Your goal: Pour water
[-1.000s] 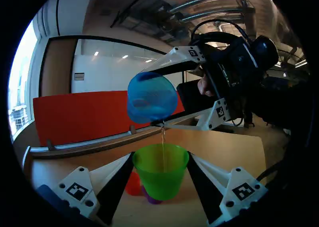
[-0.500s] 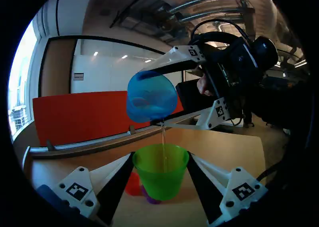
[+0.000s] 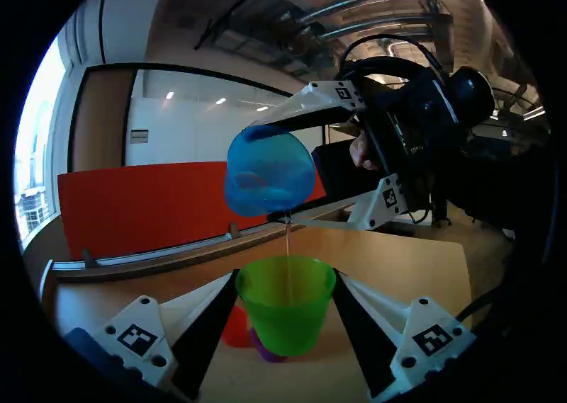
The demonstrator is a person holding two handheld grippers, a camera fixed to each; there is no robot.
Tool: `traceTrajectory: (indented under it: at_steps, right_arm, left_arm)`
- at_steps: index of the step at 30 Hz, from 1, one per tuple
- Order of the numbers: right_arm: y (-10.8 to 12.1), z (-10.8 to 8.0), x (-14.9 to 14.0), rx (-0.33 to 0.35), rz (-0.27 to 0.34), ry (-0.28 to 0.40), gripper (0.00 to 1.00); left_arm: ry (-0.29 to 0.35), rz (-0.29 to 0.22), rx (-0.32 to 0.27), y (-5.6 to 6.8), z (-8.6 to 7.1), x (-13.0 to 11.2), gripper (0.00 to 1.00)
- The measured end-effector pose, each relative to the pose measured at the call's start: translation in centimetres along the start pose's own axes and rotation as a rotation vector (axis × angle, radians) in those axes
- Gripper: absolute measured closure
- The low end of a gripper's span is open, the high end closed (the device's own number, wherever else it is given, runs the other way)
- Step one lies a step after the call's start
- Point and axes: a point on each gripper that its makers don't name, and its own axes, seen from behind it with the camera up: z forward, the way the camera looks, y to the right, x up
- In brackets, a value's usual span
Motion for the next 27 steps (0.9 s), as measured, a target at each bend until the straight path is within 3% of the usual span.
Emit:
traceTrajectory:
  at_steps: [27]
  right_arm:
    - [-0.06,-0.05,0.60,-0.005,-0.030,0.009,0.09]
  left_arm:
    - [0.004,-0.003,-0.003,0.07,-0.23,0.11,0.10]
